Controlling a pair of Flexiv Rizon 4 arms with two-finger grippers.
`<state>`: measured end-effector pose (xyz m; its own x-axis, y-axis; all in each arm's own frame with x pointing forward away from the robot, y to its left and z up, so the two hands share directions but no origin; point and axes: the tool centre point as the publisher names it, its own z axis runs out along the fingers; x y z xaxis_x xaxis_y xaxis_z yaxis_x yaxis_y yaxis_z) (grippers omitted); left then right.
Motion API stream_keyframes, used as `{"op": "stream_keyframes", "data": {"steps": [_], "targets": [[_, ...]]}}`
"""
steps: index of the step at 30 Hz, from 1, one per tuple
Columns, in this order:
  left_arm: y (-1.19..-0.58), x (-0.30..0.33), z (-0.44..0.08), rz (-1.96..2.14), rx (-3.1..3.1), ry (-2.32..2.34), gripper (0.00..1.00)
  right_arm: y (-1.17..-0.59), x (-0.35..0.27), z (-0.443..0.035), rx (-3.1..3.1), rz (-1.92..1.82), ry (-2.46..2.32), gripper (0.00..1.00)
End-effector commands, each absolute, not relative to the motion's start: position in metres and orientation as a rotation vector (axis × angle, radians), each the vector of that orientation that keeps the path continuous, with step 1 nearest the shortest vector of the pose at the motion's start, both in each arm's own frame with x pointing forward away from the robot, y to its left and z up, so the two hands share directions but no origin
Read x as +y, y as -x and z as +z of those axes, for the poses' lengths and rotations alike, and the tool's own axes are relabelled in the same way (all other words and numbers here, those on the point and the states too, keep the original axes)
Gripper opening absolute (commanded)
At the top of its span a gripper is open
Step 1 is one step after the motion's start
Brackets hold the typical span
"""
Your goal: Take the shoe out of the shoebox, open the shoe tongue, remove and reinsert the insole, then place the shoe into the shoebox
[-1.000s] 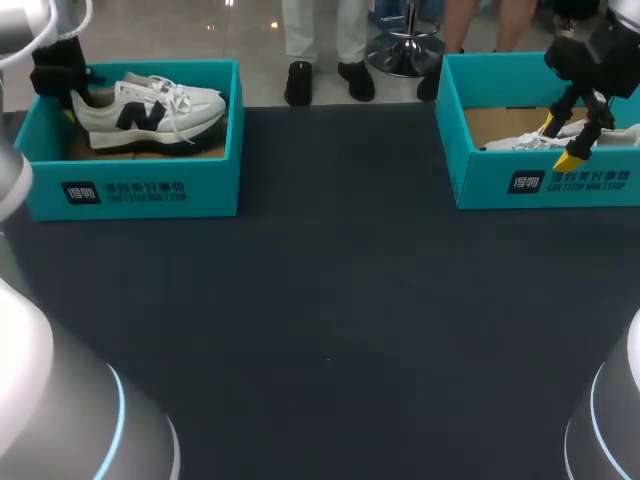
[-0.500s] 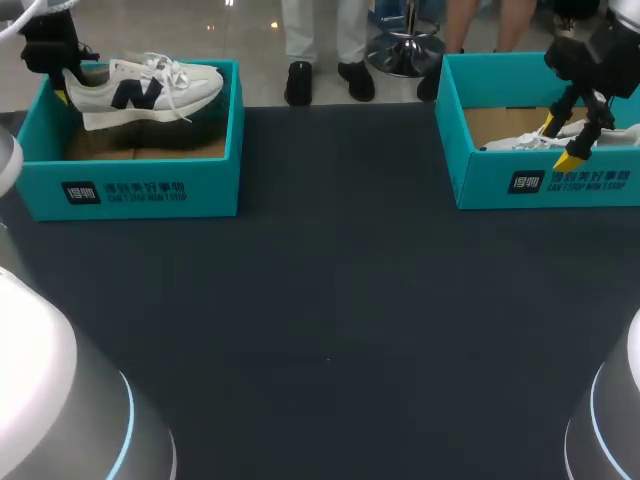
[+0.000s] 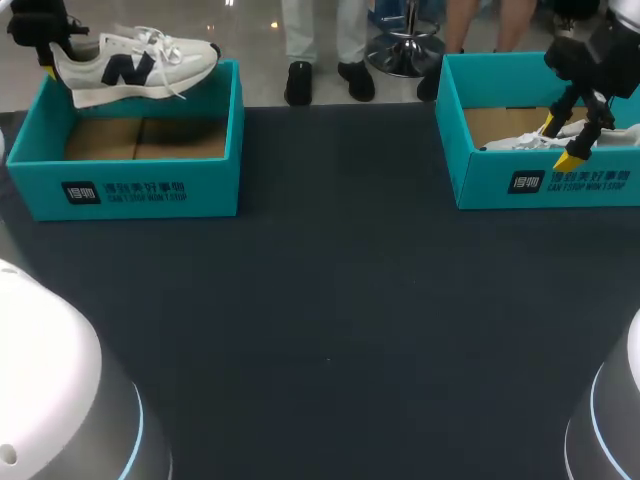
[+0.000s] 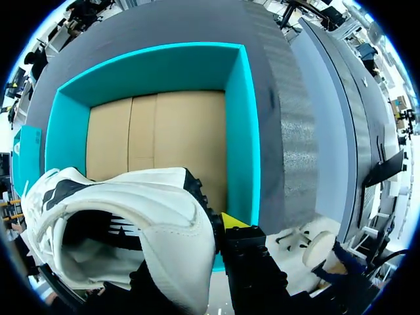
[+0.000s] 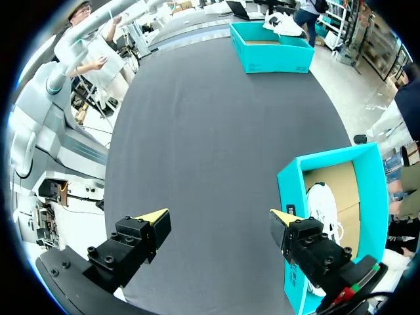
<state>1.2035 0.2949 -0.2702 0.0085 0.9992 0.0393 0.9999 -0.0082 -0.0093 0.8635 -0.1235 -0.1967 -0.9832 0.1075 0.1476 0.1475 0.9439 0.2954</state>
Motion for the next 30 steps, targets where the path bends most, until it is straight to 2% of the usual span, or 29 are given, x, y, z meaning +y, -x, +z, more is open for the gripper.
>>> {"op": "stream_keyframes", "data": {"steps": [1,16,30], "targets": [[-1.19,0.294,-0.241,-0.068,-2.207,2.201,0.0,-0.864,-0.124,-0.197,-2.969,-0.463,0.194,1.0],[-1.185,0.297,-0.202,-0.088,-2.267,2.209,0.0,-0.864,-0.124,-0.197,-2.969,-0.463,0.194,1.0],[-1.185,0.297,-0.201,-0.08,-2.27,2.209,0.0,-0.864,-0.124,-0.197,-2.969,-0.463,0.194,1.0]]}}
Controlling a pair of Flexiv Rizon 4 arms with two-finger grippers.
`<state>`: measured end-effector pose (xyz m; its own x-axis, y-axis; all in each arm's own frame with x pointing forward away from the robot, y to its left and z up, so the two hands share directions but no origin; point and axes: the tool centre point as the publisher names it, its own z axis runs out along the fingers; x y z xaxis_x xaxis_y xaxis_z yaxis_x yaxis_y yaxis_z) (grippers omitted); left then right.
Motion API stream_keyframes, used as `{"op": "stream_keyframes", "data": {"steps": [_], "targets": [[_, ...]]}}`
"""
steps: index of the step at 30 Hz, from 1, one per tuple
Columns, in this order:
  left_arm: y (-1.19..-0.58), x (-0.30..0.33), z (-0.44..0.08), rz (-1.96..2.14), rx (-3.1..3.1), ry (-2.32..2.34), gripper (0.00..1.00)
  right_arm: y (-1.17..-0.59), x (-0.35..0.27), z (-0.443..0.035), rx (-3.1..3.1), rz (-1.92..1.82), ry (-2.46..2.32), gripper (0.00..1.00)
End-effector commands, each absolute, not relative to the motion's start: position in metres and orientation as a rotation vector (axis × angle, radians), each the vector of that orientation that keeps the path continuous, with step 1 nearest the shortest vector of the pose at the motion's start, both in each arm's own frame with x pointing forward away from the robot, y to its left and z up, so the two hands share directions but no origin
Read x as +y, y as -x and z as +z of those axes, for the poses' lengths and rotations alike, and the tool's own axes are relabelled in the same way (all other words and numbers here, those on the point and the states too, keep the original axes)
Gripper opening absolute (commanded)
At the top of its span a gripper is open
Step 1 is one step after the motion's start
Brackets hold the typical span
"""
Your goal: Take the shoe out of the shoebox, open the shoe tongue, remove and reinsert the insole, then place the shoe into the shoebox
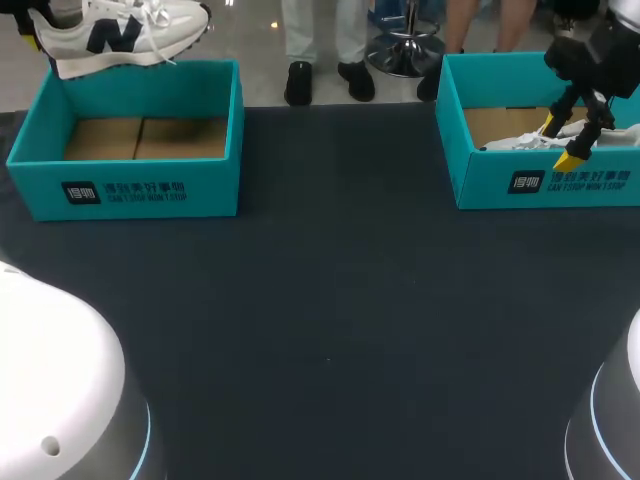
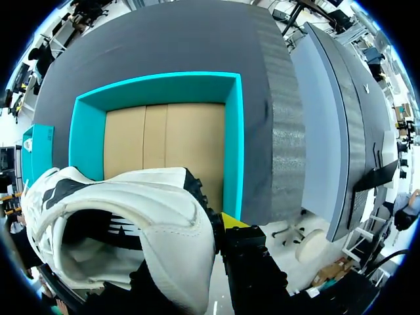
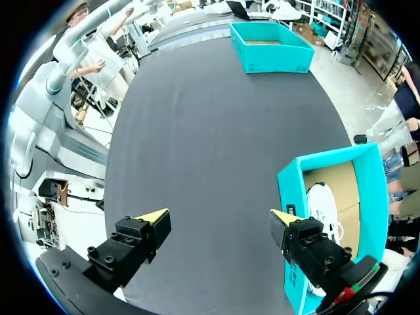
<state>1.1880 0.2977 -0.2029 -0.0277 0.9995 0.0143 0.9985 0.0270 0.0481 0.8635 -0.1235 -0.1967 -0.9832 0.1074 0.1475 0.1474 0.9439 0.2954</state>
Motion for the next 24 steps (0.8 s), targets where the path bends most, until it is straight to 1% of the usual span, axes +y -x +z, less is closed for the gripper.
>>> {"op": "stream_keyframes", "data": {"steps": [1,8,14,24], "targets": [[-1.185,0.297,-0.201,0.078,2.231,-2.172,0.0,-0.864,-0.124,-0.197,-2.969,-0.463,0.194,1.0],[-1.185,0.297,-0.201,0.078,2.231,-2.172,0.0,-0.864,-0.124,-0.197,-2.969,-0.463,0.194,1.0],[-1.159,0.284,-0.187,0.111,2.251,-2.127,0.0,-0.864,-0.124,-0.197,-2.969,-0.463,0.194,1.0],[-1.115,0.258,-0.179,0.138,2.307,-2.135,0.0,-0.864,-0.124,-0.197,-2.969,-0.463,0.194,1.0]]}}
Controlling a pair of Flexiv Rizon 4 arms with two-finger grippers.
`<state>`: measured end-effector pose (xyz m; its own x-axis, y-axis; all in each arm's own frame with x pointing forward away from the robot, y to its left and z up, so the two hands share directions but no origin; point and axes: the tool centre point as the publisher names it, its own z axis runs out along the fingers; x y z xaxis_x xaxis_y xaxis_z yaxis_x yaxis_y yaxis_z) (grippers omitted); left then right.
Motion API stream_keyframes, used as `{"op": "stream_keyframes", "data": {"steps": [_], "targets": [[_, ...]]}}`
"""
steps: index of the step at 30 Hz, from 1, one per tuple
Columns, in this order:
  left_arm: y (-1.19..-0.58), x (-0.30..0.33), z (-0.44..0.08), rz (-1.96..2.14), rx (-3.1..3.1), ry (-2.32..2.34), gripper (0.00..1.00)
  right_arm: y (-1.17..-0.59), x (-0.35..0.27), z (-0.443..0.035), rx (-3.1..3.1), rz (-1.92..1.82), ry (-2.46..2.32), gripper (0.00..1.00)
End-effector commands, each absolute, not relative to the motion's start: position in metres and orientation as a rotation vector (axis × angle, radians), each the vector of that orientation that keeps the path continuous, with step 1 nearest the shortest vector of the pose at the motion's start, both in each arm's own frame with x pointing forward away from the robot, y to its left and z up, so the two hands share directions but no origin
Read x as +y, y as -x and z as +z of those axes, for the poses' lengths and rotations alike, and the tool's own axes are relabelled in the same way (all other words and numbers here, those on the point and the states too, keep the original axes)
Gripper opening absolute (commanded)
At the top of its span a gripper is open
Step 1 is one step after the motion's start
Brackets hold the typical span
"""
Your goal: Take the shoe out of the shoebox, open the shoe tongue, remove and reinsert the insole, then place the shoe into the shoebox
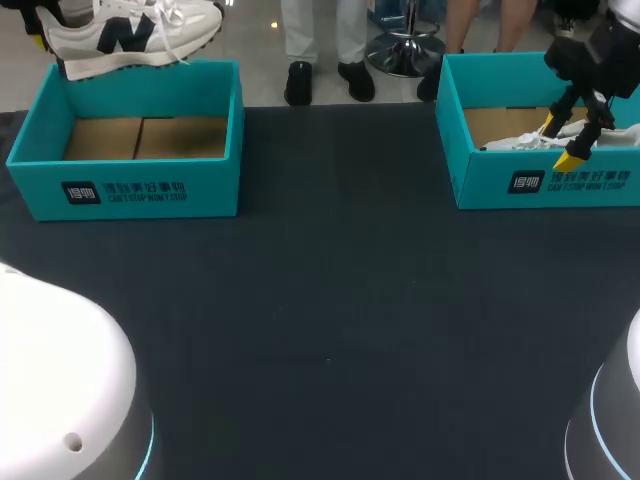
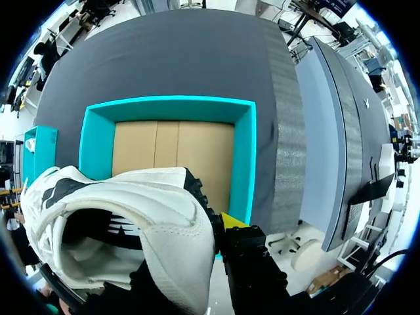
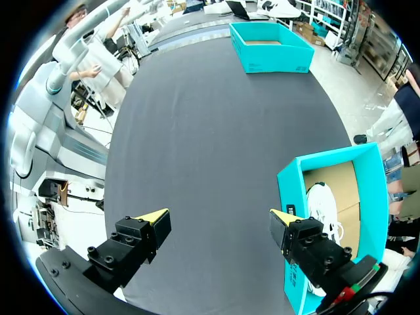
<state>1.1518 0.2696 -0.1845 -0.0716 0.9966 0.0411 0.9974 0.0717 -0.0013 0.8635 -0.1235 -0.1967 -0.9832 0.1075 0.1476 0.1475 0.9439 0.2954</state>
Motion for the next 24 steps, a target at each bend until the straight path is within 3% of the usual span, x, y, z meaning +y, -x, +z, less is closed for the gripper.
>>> {"op": "stream_keyframes", "data": {"steps": [1,24], "targets": [[-1.11,0.256,-0.178,-0.138,-2.292,2.134,0.0,-0.864,-0.124,-0.197,-2.969,-0.463,0.194,1.0],[-1.013,0.207,-0.168,-0.208,-2.287,2.15,0.0,-0.864,-0.124,-0.197,-2.969,-0.463,0.194,1.0]]}}
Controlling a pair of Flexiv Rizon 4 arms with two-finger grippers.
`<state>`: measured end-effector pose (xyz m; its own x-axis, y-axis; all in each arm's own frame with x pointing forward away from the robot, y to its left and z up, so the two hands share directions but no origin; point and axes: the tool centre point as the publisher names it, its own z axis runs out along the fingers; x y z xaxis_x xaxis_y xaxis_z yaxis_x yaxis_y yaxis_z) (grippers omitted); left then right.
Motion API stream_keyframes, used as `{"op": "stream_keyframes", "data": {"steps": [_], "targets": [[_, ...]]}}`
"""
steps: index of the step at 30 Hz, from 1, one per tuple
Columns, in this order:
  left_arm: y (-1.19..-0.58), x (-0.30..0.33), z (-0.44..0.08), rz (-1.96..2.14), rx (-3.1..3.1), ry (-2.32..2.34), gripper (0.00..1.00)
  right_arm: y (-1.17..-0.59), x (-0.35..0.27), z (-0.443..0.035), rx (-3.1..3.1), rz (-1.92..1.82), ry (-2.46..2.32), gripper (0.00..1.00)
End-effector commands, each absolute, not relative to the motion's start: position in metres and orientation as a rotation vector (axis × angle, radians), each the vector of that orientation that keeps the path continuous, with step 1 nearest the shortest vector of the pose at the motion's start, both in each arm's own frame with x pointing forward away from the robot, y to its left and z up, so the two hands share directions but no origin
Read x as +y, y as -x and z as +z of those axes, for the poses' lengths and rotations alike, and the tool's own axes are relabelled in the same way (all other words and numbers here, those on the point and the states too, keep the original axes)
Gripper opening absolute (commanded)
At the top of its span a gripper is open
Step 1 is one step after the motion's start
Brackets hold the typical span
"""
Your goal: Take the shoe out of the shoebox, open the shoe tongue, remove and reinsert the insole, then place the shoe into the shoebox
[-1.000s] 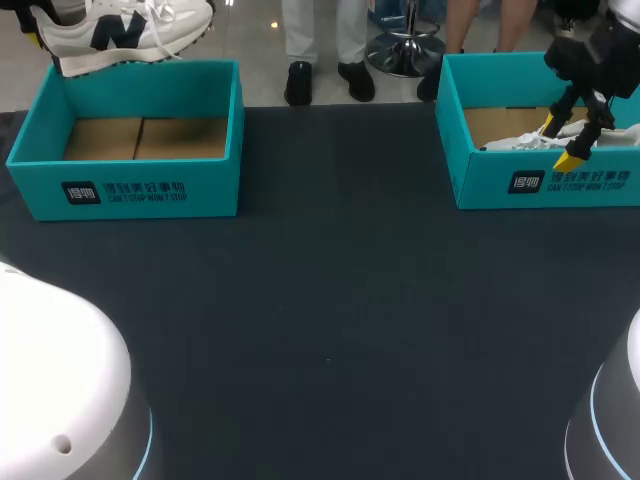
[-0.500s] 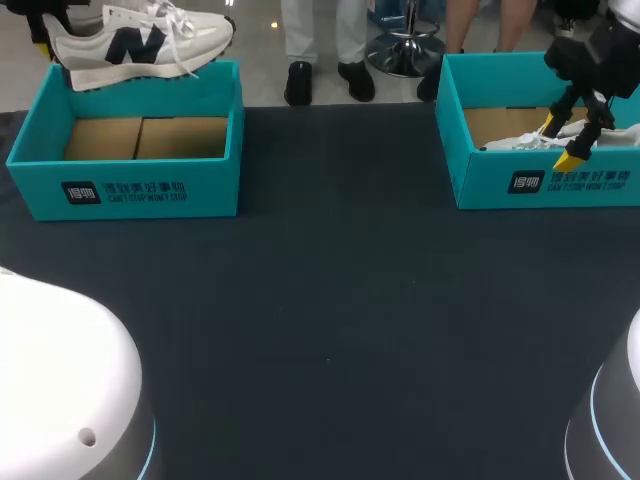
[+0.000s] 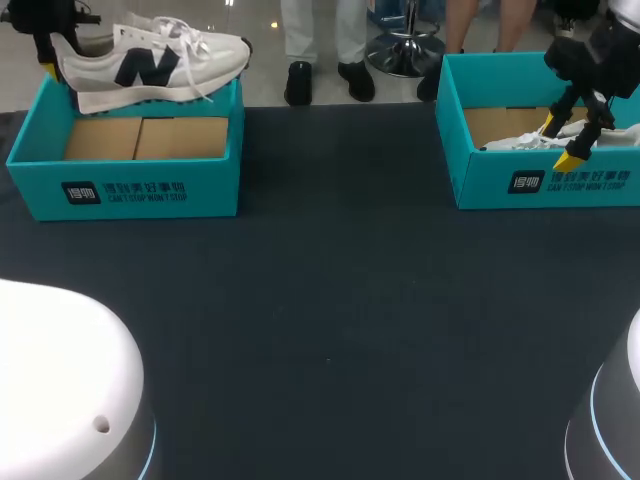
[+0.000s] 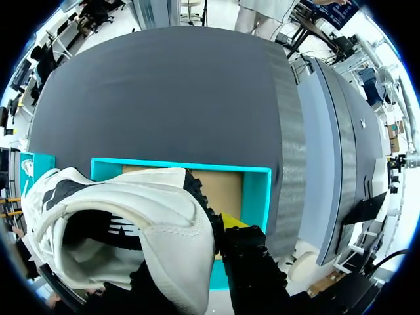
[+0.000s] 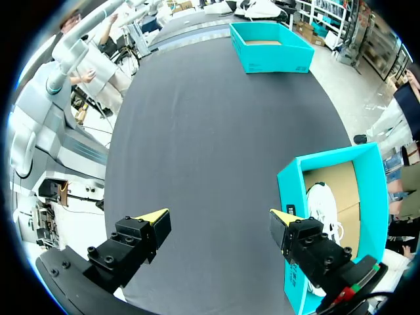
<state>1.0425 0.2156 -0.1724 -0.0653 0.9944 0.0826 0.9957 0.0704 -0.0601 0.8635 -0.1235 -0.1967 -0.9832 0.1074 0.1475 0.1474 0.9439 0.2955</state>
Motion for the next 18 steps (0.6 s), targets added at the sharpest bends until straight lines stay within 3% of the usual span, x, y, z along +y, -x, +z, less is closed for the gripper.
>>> {"op": "stream_keyframes", "data": {"steps": [1,18], "targets": [[-1.008,0.203,-0.168,-0.214,-2.288,2.148,0.0,-0.864,-0.124,-0.197,-2.969,-0.463,0.194,1.0],[-0.958,0.153,-0.171,-0.238,-2.251,2.155,0.0,-0.864,-0.124,-0.197,-2.969,-0.463,0.194,1.0]]}}
